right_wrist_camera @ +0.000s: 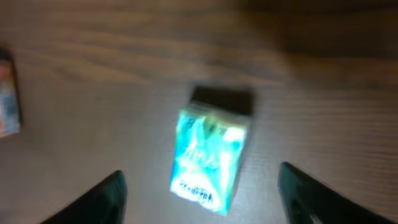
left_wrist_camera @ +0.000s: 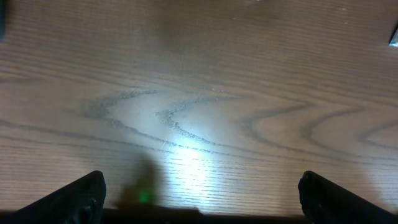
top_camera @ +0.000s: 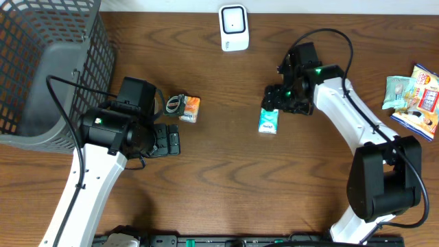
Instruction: Scan the item barcode
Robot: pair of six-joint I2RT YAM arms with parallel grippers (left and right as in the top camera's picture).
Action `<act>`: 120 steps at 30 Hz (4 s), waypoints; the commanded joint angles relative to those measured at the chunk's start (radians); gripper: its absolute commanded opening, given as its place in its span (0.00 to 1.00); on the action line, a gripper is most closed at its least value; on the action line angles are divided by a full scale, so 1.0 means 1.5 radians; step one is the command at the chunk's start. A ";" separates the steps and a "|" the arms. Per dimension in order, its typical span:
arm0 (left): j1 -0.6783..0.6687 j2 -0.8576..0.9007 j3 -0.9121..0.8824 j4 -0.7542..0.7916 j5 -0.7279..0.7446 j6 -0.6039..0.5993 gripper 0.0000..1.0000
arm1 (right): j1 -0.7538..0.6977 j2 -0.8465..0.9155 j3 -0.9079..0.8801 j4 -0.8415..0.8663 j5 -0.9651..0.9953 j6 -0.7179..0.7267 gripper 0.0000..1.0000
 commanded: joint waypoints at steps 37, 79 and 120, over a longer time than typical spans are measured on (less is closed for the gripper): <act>0.003 0.001 -0.002 -0.002 0.006 -0.006 0.98 | 0.012 0.001 -0.209 0.220 -0.083 0.059 0.20; 0.003 0.001 -0.002 -0.002 0.006 -0.005 0.98 | -0.070 -0.015 -0.200 0.437 -0.885 0.037 0.01; 0.003 0.001 -0.002 -0.002 0.006 -0.006 0.98 | -0.075 -0.181 -0.200 0.431 -0.850 0.037 0.01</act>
